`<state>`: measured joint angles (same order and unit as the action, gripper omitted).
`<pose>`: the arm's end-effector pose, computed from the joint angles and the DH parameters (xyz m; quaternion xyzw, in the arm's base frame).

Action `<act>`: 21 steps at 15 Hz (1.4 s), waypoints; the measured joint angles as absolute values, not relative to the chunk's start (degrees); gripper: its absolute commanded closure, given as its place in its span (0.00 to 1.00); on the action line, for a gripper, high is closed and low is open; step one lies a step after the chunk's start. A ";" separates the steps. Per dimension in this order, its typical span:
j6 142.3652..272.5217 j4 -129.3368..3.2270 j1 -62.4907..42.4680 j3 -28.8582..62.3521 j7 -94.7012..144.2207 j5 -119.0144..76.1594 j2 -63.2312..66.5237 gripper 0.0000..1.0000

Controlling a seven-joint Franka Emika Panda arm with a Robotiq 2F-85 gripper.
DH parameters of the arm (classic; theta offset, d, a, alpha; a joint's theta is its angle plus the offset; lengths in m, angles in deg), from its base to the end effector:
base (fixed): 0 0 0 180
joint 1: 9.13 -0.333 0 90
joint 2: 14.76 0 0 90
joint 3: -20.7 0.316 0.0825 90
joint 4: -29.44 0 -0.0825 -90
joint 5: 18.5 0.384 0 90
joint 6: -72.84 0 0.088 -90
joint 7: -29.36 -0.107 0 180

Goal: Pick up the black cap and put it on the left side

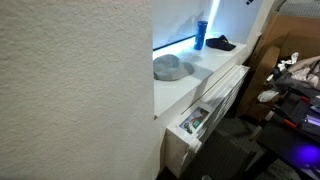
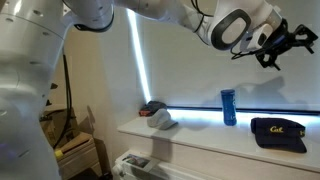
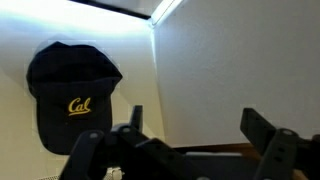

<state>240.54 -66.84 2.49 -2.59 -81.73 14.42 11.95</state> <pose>0.5913 -0.3966 0.4438 -0.0916 0.9085 -0.2545 0.3184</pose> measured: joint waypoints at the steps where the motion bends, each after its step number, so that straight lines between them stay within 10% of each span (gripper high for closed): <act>1: 241.24 -66.81 3.12 -2.17 -81.77 13.95 12.32 0.00; 21: 228.88 -66.81 1.89 6.11 -90.77 6.46 10.87 0.00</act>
